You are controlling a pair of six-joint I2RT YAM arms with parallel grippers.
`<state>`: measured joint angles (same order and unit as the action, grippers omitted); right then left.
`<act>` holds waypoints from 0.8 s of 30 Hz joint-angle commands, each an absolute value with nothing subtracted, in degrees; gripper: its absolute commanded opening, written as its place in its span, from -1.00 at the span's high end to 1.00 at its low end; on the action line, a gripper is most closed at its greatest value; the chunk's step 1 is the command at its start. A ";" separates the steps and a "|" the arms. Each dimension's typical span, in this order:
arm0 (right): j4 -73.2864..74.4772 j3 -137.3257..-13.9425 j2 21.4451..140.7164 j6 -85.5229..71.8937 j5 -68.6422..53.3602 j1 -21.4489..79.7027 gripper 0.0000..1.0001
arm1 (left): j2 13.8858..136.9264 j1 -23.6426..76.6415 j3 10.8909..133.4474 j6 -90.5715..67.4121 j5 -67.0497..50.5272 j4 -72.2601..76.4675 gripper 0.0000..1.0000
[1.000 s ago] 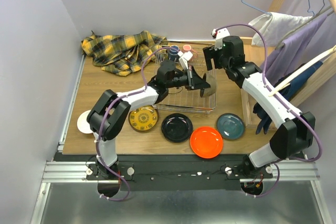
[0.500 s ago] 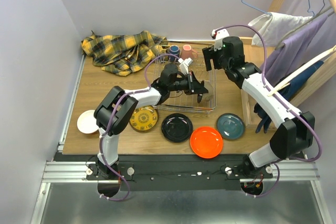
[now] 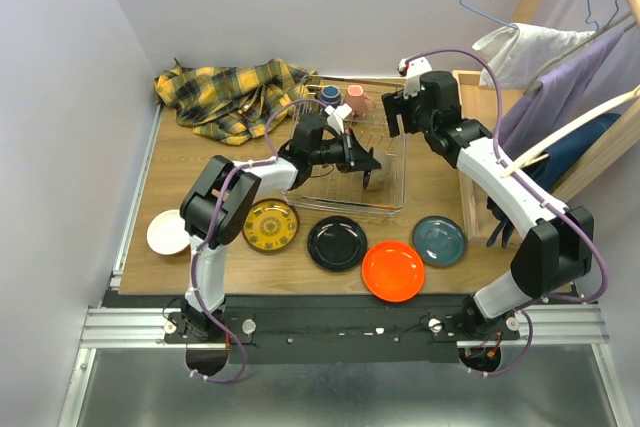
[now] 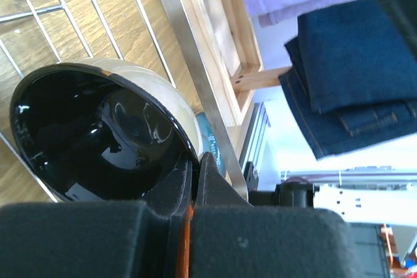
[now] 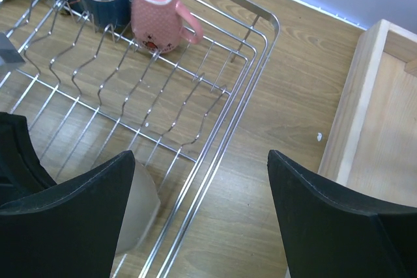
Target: Load the mixed dishes into the dish rack
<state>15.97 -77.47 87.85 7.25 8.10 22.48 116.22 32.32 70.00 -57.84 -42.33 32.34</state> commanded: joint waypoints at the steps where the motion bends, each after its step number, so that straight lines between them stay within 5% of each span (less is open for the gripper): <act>1: 14.76 -78.31 89.56 6.24 6.24 22.41 -0.79 | 114.88 30.06 71.80 -51.43 -44.56 25.07 0.83; 3: 14.85 -78.49 89.73 6.15 6.15 22.33 -0.79 | 113.21 29.19 71.81 -49.93 -44.56 21.64 0.53; 9: 15.38 -78.58 90.18 6.76 5.80 22.33 -0.79 | 107.67 27.07 73.56 -40.71 -40.00 6.90 0.26; 24: 20.83 -74.62 89.56 8.43 -3.06 22.41 -0.68 | 91.33 24.35 86.05 -7.50 -19.26 -31.16 0.01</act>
<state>16.80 -76.82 89.38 7.18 3.27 22.48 99.26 24.75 82.89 -25.19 -29.47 -15.57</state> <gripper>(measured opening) 0.863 0.481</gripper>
